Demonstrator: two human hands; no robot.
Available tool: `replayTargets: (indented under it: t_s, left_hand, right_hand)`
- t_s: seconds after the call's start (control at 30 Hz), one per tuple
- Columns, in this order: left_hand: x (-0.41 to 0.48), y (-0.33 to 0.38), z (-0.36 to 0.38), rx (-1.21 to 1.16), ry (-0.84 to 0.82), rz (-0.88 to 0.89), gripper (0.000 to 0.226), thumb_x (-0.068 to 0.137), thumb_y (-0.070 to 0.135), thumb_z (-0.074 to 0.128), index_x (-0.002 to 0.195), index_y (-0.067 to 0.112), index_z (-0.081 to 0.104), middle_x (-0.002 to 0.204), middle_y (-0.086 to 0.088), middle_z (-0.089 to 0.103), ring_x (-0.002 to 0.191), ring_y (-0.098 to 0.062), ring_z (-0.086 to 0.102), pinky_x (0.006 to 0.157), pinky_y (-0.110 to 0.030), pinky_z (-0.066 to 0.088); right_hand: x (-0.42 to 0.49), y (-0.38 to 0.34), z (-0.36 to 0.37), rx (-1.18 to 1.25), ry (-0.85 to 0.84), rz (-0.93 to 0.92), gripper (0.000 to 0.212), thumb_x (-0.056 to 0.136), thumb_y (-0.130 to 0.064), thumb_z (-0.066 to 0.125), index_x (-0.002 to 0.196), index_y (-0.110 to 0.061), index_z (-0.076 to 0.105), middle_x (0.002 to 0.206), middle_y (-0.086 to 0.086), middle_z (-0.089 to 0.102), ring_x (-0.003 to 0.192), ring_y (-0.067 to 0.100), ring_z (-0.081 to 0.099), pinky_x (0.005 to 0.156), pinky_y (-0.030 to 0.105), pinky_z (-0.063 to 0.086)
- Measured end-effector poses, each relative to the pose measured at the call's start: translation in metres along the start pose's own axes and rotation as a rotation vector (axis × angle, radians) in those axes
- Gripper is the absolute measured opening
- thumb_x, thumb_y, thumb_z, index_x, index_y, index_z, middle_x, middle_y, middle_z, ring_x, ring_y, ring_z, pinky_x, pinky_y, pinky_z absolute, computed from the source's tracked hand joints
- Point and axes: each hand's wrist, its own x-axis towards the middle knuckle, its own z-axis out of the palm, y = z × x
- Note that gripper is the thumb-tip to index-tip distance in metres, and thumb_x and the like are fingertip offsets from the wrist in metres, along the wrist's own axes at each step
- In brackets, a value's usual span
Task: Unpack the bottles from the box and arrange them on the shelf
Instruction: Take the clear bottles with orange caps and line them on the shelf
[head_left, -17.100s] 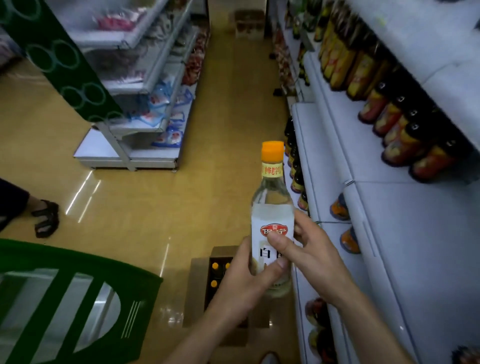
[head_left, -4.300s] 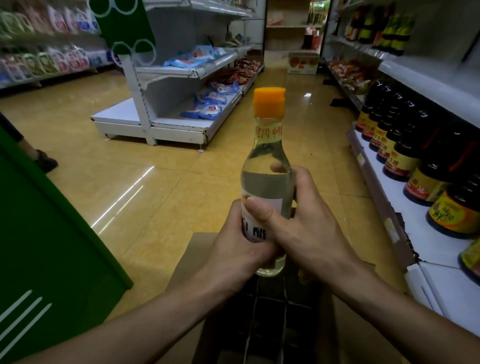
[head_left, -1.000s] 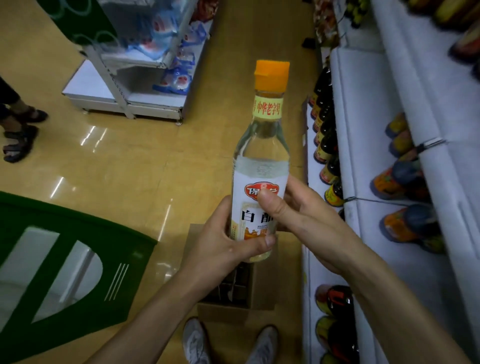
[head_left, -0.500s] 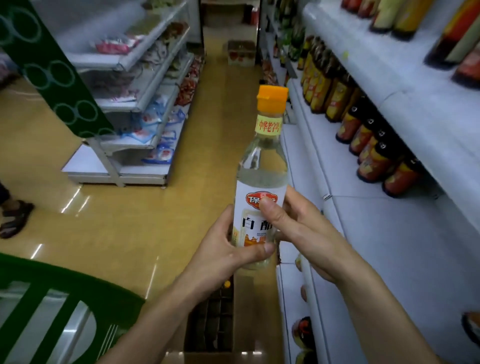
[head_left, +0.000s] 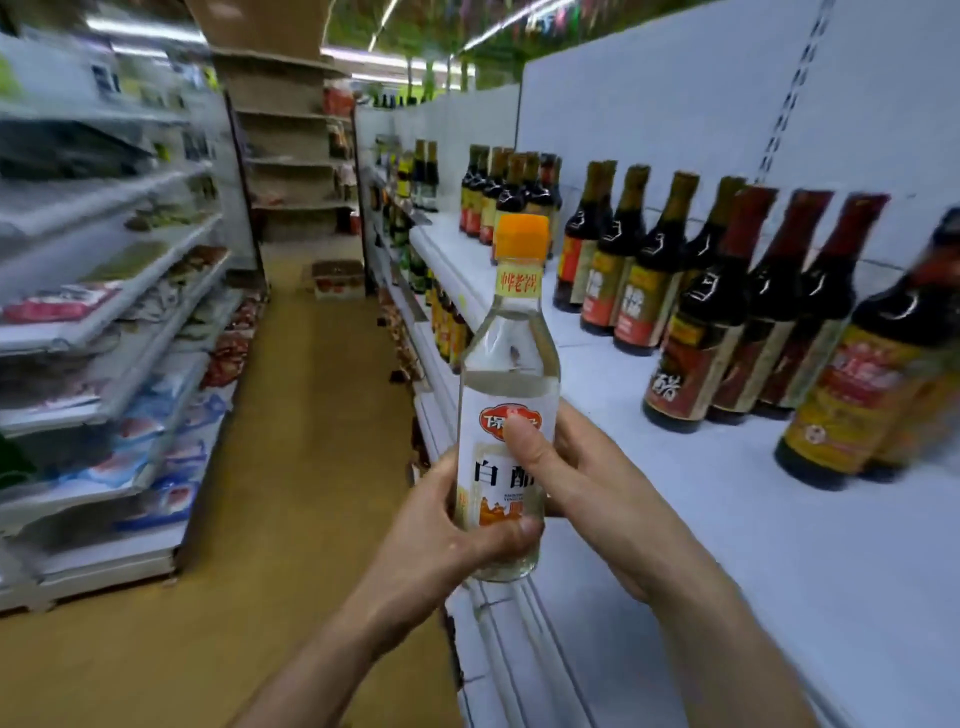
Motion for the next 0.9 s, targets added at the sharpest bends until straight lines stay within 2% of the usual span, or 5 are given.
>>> replayTargets:
  t_s: [0.17,0.3,0.47,0.77,0.9]
  left_hand:
    - [0.02,0.025,0.018,0.03,-0.152,0.079,0.049,0.082,0.015,0.083,0.124,0.023,0.06,0.108,0.0,0.078,0.099,-0.018,0.075,0.09,-0.037,0.061]
    - [0.033,0.038,0.033,0.0,-0.274,0.141,0.055,0.076,0.021,0.082,0.126,0.024,0.059,0.11,-0.002,0.077,0.101,-0.02,0.075,0.085,-0.031,0.061]
    - [0.048,0.053,0.058,-0.017,-0.446,0.173,0.058,0.082,0.018,0.084,0.129,0.029,0.053,0.115,0.005,0.076,0.106,-0.014,0.074,0.085,-0.028,0.061]
    - [0.04,0.066,0.128,-0.069,-0.789,0.23,0.052,0.083,0.004,0.079,0.123,0.03,0.057,0.106,0.008,0.078,0.096,-0.01,0.076,0.075,-0.019,0.059]
    - [0.023,0.07,0.162,-0.085,-0.922,0.238,0.053,0.081,0.007,0.082,0.124,0.027,0.058,0.108,0.003,0.078,0.099,-0.015,0.075,0.084,-0.03,0.061]
  right_hand:
    - [-0.018,-0.021,-0.022,-0.008,0.167,-0.04,0.05,0.081,-0.061,0.058,0.124,-0.036,0.061,0.113,-0.013,0.076,0.103,0.004,0.073,0.088,0.033,0.06]
    - [-0.033,-0.034,-0.038,-0.055,0.291,-0.045,0.044,0.081,-0.064,0.058,0.12,-0.042,0.06,0.112,-0.018,0.075,0.102,-0.001,0.072,0.084,0.029,0.061]
    - [-0.056,-0.05,-0.051,-0.142,0.472,-0.013,0.046,0.08,-0.069,0.055,0.117,-0.042,0.057,0.109,-0.022,0.074,0.1,-0.004,0.071,0.086,0.03,0.06]
    - [-0.127,-0.068,-0.066,-0.261,0.817,0.053,0.056,0.078,-0.074,0.056,0.119,-0.038,0.059,0.11,-0.014,0.076,0.101,0.006,0.074,0.094,0.042,0.059]
    - [-0.166,-0.075,-0.067,-0.302,0.964,0.082,0.052,0.08,-0.07,0.058,0.117,-0.034,0.06,0.106,-0.011,0.077,0.097,0.006,0.075,0.091,0.041,0.061]
